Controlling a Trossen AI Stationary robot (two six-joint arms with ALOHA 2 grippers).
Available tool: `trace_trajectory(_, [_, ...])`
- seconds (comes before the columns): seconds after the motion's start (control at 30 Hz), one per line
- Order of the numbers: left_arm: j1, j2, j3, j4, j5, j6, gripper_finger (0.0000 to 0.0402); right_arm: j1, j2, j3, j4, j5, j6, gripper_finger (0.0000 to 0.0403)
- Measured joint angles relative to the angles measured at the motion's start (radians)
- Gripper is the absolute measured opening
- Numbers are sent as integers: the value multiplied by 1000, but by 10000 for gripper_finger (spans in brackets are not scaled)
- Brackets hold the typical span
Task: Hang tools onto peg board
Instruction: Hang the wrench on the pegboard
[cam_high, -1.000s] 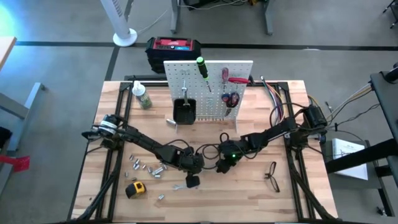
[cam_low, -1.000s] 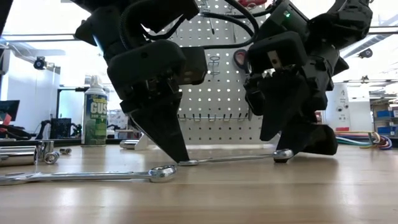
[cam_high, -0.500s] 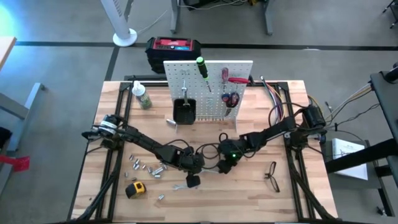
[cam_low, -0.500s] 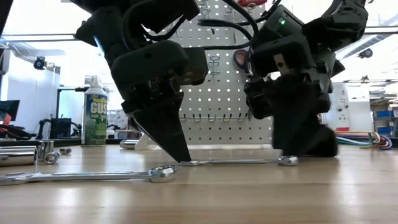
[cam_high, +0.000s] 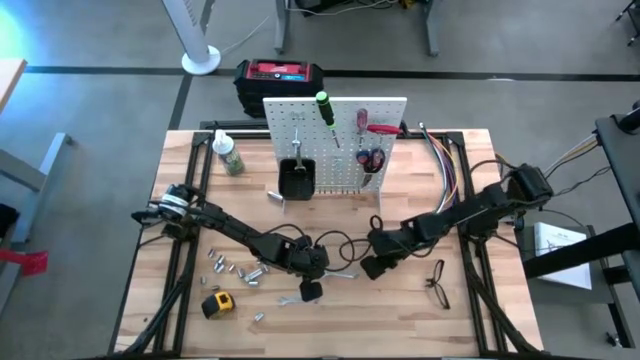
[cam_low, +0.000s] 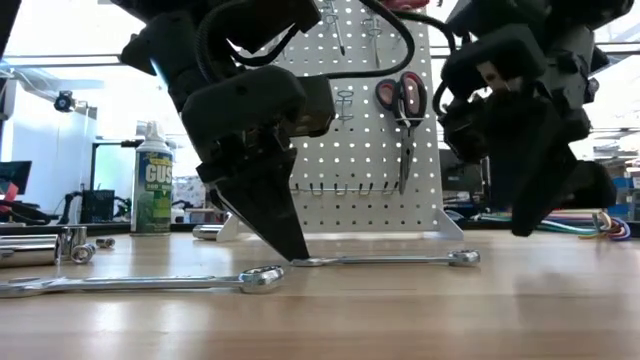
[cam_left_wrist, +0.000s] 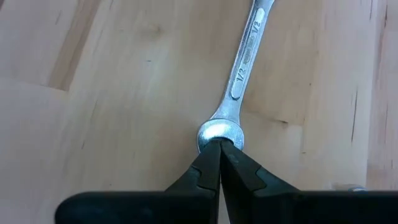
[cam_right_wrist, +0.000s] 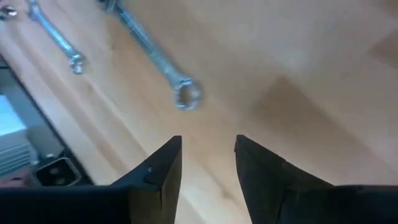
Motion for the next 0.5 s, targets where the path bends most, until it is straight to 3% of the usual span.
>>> trace_trajectory(0.27, [1,1,0,13,-16,-12,0,3,154,4,232,-56,40,135])
trace_trajectory(0.5, [4,4,0,28,-37,-37,0,-26,171,5,247,-75,18,122])
